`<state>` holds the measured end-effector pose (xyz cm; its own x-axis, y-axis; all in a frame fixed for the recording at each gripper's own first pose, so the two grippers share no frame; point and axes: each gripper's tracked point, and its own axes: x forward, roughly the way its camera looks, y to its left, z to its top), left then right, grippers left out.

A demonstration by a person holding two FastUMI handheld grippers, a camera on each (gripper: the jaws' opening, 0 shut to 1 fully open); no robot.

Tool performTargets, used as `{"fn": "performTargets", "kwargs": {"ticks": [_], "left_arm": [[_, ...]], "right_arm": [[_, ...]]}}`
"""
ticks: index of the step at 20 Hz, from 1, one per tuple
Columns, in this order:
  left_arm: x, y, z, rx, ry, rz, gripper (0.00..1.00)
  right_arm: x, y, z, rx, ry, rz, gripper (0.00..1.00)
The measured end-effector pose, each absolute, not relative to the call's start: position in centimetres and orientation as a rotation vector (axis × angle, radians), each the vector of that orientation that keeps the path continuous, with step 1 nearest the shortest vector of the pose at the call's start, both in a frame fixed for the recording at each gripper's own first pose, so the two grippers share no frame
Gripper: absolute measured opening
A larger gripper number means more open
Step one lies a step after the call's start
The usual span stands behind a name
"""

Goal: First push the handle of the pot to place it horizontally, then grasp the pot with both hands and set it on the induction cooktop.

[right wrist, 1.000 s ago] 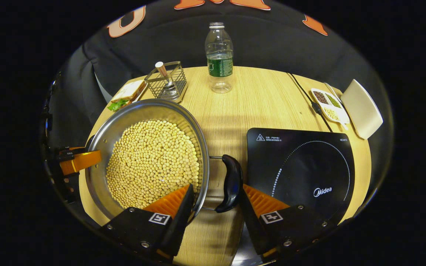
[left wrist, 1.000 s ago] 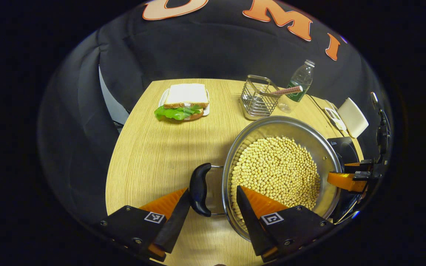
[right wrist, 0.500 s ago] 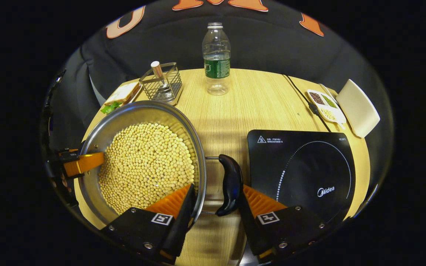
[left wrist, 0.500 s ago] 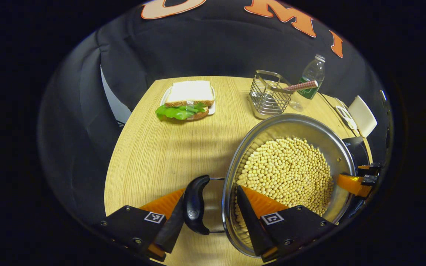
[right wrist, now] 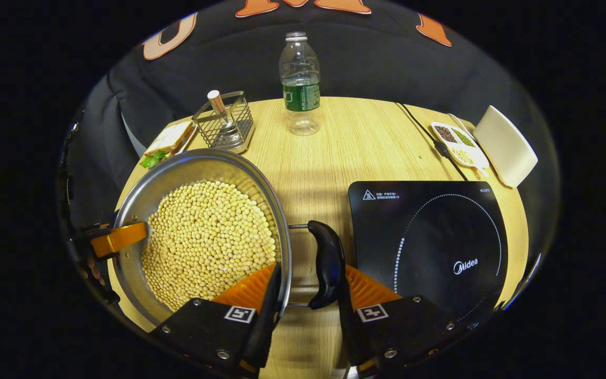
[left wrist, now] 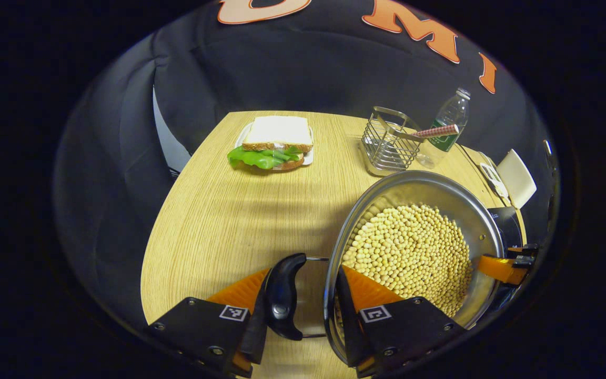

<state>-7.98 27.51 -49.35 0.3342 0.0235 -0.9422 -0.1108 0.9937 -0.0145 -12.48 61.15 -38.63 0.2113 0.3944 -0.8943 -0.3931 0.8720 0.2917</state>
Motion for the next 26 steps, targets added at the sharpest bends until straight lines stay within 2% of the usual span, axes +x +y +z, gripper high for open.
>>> {"fn": "performTargets", "kwargs": {"ticks": [2,3,4,16,17,18,19,20,21,22,23,24,25,26], "left_arm": [[-7.6,27.2,-49.4,-0.058,1.214,0.098,0.62],[-7.4,27.1,-49.4,-0.047,1.204,0.101,0.61],[-7.3,27.0,-49.3,-0.036,1.201,0.101,0.61],[-6.5,28.9,-43.7,0.041,1.006,0.054,0.61],[-6.5,29.0,-43.6,0.043,1.001,0.052,0.61],[-6.5,29.0,-43.7,0.038,0.996,0.052,0.61],[-6.5,29.0,-43.8,0.030,0.993,0.054,0.61],[-6.7,29.3,-44.1,0.022,0.989,0.055,0.61],[-6.7,29.4,-44.5,0.017,0.985,0.054,0.61],[-6.7,29.4,-44.7,0.016,0.980,0.053,0.61],[-6.5,29.4,-44.8,0.017,0.972,0.051,0.61],[-6.5,29.4,-44.8,0.017,0.963,0.050,0.61],[-6.4,29.4,-44.8,0.019,0.956,0.049,0.61],[-6.5,29.4,-44.8,0.021,0.951,0.047,0.61]], "right_arm": [[-12.5,61.3,-38.7,0.013,1.256,0.547,0.53],[-12.5,61.3,-38.9,0.019,1.265,0.548,0.48],[-12.3,61.2,-38.8,0.020,1.262,0.553,0.52],[-10.4,57.8,-36.3,0.088,1.103,0.523,0.51],[-10.4,57.9,-36.2,0.086,1.095,0.527,0.47],[-10.2,57.9,-36.0,0.081,1.080,0.531,0.51],[-10.2,58.1,-36.0,0.078,1.068,0.530,0.51],[-10.1,58.1,-36.0,0.076,1.057,0.523,0.47],[-10.3,58.0,-35.9,0.073,1.053,0.516,0.51],[-10.4,58.0,-35.8,0.073,1.048,0.511,0.47],[-10.4,58.1,-35.7,0.073,1.042,0.509,0.51],[-10.3,58.2,-35.7,0.075,1.034,0.505,0.47],[-10.4,58.2,-35.9,0.075,1.031,0.500,0.51],[-10.4,58.2,-35.9,0.073,1.031,0.498,0.51]]}}
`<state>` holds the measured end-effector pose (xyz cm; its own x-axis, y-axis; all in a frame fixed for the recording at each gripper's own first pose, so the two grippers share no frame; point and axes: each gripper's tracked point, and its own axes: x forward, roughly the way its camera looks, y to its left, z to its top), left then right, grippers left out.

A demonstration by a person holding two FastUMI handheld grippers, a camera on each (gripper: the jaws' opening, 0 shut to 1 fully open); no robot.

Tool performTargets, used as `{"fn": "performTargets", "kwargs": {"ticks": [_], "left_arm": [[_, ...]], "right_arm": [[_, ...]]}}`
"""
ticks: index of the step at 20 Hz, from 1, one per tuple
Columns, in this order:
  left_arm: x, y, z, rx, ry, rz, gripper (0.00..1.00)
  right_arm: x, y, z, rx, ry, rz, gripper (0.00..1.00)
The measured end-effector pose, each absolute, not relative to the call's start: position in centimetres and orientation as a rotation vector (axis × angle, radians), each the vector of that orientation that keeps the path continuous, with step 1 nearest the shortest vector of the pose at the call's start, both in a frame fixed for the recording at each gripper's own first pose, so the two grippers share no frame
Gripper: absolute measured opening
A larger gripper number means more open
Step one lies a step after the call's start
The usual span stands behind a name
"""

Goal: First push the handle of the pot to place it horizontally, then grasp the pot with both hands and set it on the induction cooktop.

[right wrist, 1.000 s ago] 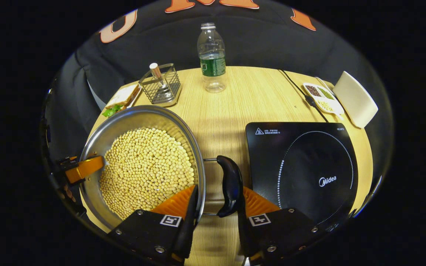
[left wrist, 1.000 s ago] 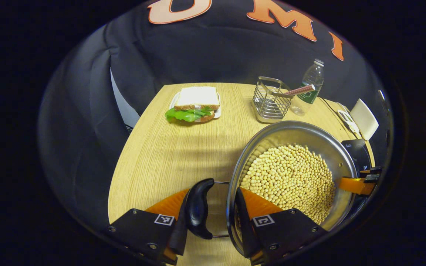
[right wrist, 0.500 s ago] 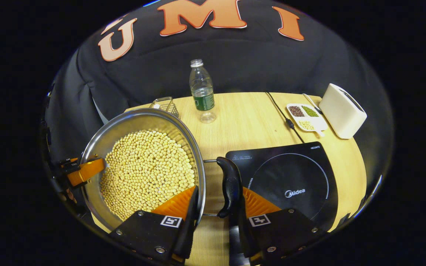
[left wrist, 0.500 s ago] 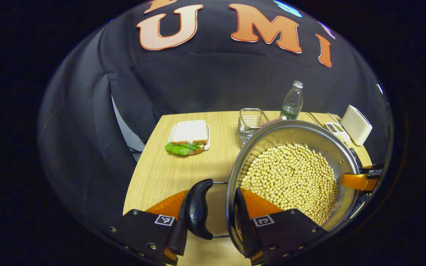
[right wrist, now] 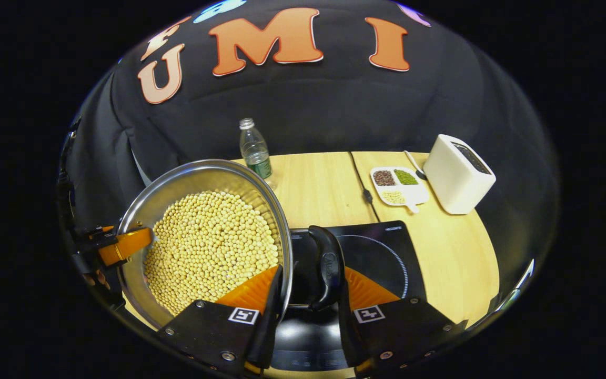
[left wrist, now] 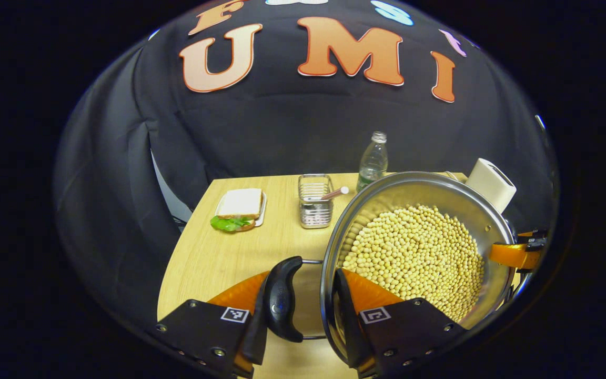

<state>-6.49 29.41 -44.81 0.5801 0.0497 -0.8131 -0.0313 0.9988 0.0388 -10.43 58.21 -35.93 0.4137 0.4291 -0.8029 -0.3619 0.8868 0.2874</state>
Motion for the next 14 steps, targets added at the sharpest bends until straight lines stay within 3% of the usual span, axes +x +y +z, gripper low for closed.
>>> {"fn": "performTargets", "kwargs": {"ticks": [2,3,8,9,11,14], "left_arm": [[-6.47,29.45,-44.76,0.020,0.945,0.044,0.61],[-6.45,29.63,-44.78,0.024,0.943,0.040,0.61],[-6.42,29.41,-44.62,0.049,0.942,0.030,0.61],[-6.37,29.38,-44.49,0.053,0.943,0.029,0.61],[-6.61,29.65,-44.26,0.048,0.942,0.032,0.61],[-7.14,29.69,-44.31,0.042,0.939,0.046,0.61]], "right_arm": [[-10.41,57.85,-35.57,0.068,1.024,0.491,0.47],[-10.35,57.76,-35.49,0.068,1.020,0.487,0.51],[-10.64,58.05,-35.97,0.091,1.034,0.478,0.51],[-10.53,57.97,-35.86,0.090,1.034,0.478,0.47],[-10.34,57.95,-35.67,0.083,1.027,0.482,0.51],[-10.25,58.10,-35.90,0.077,1.030,0.487,0.47]]}}
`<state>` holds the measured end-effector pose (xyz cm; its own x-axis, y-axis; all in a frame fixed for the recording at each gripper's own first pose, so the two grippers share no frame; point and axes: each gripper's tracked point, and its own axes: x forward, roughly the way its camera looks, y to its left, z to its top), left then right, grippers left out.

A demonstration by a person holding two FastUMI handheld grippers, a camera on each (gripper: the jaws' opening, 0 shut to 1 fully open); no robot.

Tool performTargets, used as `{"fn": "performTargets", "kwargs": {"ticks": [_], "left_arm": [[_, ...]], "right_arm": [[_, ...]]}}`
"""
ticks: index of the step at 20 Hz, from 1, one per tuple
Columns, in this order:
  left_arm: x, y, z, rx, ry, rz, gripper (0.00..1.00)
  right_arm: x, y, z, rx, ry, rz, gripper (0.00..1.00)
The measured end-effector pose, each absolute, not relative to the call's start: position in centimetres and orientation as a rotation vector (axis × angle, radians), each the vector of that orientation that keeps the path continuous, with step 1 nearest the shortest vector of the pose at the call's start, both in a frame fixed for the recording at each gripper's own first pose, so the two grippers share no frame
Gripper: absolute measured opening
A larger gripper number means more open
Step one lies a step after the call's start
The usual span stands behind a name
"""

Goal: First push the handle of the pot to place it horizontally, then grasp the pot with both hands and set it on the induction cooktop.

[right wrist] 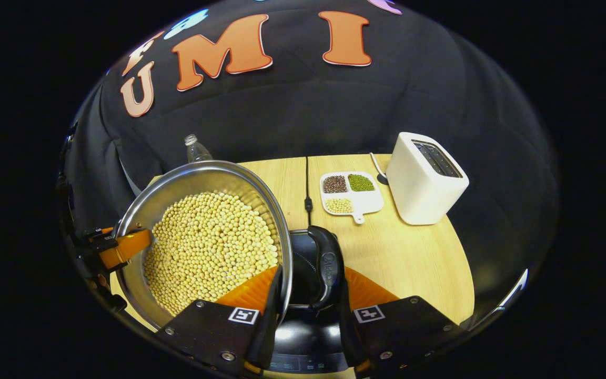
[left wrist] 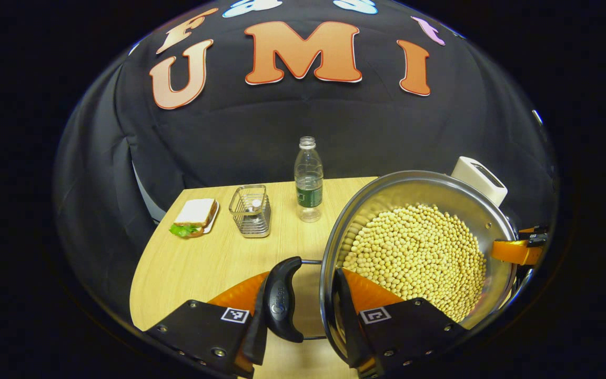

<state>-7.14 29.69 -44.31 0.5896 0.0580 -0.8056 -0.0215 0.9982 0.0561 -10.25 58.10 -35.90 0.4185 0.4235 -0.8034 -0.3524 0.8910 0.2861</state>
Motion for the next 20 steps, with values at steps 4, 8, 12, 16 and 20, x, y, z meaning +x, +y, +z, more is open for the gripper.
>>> {"fn": "performTargets", "kwargs": {"ticks": [4,8,12,16,20], "left_arm": [[-7.3,29.6,-44.1,0.043,0.947,0.066,0.61],[-7.4,29.7,-44.2,0.037,0.969,0.087,0.61],[-7.3,30.0,-44.3,0.021,1.011,0.100,0.61],[-6.9,30.3,-43.5,0.026,1.041,0.098,0.59],[-6.8,29.3,-45.8,0.031,1.067,0.084,0.61]], "right_arm": [[-10.1,58.0,-35.9,0.077,1.039,0.505,0.51],[-9.7,58.3,-36.3,0.066,1.060,0.522,0.51],[-9.4,58.0,-36.0,0.047,1.093,0.531,0.51],[-8.9,57.9,-35.8,0.041,1.126,0.533,0.51],[-8.8,57.7,-35.5,0.037,1.155,0.520,0.51]]}}
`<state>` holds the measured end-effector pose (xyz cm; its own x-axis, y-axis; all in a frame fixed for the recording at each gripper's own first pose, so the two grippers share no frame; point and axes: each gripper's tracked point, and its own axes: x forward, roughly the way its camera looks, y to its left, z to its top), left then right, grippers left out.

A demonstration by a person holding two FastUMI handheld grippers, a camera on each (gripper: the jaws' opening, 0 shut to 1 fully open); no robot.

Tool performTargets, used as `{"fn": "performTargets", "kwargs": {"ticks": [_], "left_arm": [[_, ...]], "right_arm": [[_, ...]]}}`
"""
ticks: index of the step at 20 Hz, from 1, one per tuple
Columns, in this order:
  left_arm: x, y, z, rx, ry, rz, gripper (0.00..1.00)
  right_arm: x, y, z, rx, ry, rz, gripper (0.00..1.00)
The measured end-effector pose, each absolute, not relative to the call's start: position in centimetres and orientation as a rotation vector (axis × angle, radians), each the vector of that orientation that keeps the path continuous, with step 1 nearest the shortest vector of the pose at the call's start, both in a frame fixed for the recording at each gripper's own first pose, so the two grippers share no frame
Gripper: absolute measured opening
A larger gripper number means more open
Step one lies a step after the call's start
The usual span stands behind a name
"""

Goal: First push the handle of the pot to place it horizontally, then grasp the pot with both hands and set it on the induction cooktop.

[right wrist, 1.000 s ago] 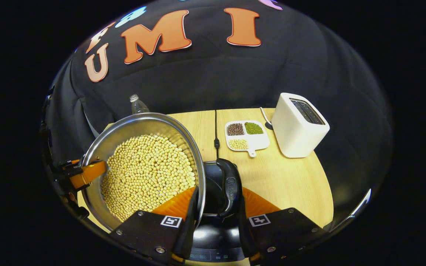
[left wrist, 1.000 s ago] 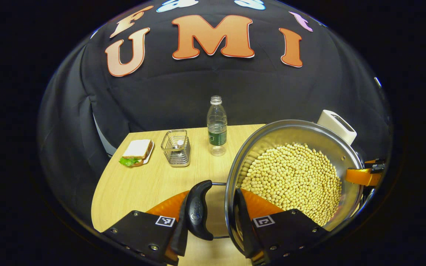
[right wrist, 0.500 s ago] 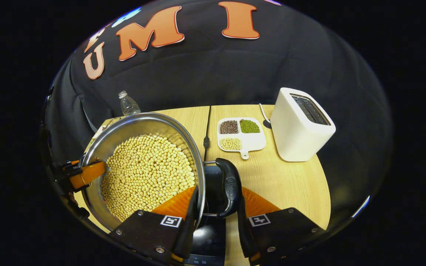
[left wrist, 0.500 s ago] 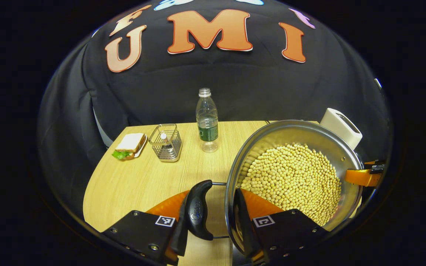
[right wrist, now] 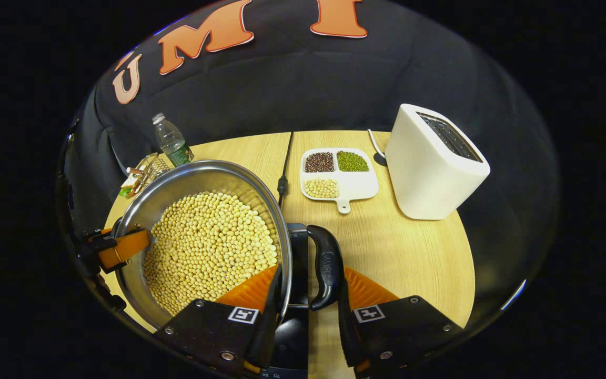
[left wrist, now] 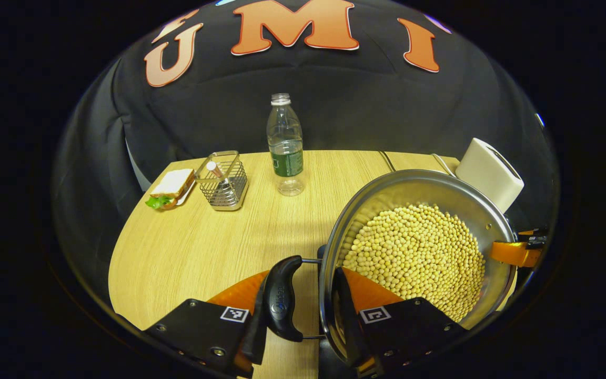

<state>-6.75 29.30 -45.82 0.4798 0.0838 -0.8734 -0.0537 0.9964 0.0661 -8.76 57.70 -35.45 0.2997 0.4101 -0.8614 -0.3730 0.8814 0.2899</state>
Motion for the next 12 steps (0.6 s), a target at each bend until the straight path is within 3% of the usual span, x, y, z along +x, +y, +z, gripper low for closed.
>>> {"fn": "performTargets", "kwargs": {"ticks": [4,5,6,12], "left_arm": [[-6.79,29.12,-45.93,0.041,1.073,0.074,0.61],[-6.82,29.14,-45.99,0.039,1.075,0.073,0.61],[-6.89,29.03,-46.28,0.036,1.078,0.074,0.61],[-6.90,29.21,-46.51,0.029,1.083,0.062,0.61]], "right_arm": [[-8.72,57.38,-35.47,0.034,1.170,0.507,0.51],[-8.89,57.63,-35.68,0.034,1.172,0.507,0.47],[-8.85,57.69,-35.70,0.032,1.177,0.506,0.51],[-8.67,57.33,-35.69,0.047,1.191,0.495,0.51]]}}
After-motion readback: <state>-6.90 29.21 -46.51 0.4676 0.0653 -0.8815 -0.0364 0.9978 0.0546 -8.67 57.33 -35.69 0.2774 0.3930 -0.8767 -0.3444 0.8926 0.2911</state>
